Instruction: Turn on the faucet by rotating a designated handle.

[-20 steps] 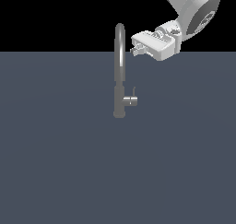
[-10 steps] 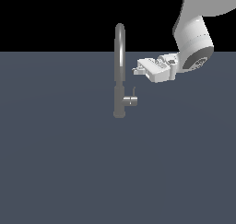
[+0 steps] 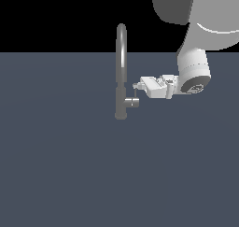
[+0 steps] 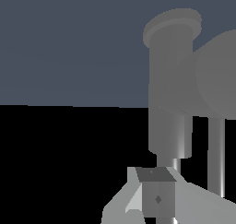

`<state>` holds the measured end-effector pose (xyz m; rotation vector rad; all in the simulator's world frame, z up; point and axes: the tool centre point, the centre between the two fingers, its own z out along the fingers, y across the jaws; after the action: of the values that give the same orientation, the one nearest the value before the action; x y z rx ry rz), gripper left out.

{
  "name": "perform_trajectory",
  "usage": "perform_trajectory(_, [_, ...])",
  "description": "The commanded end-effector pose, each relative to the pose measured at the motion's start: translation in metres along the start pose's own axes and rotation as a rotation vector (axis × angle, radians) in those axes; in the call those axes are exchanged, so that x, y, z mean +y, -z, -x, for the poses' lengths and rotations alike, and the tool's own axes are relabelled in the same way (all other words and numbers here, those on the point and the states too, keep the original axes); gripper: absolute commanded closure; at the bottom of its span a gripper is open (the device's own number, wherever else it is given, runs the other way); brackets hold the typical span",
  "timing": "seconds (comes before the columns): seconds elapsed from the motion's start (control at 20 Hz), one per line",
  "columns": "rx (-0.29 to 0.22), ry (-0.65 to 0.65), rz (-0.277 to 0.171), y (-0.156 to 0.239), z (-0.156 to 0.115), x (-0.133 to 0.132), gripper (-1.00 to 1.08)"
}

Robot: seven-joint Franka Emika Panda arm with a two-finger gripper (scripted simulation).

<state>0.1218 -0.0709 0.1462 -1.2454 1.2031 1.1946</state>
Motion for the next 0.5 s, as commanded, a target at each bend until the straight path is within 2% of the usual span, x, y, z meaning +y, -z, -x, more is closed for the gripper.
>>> perform_trajectory(0.0, [-0.017, -0.017, -0.018, -0.0010, -0.0072, -0.0010, 1.08])
perform_trajectory(0.45, [-0.021, -0.021, -0.023, -0.0017, -0.0094, -0.0009, 1.08])
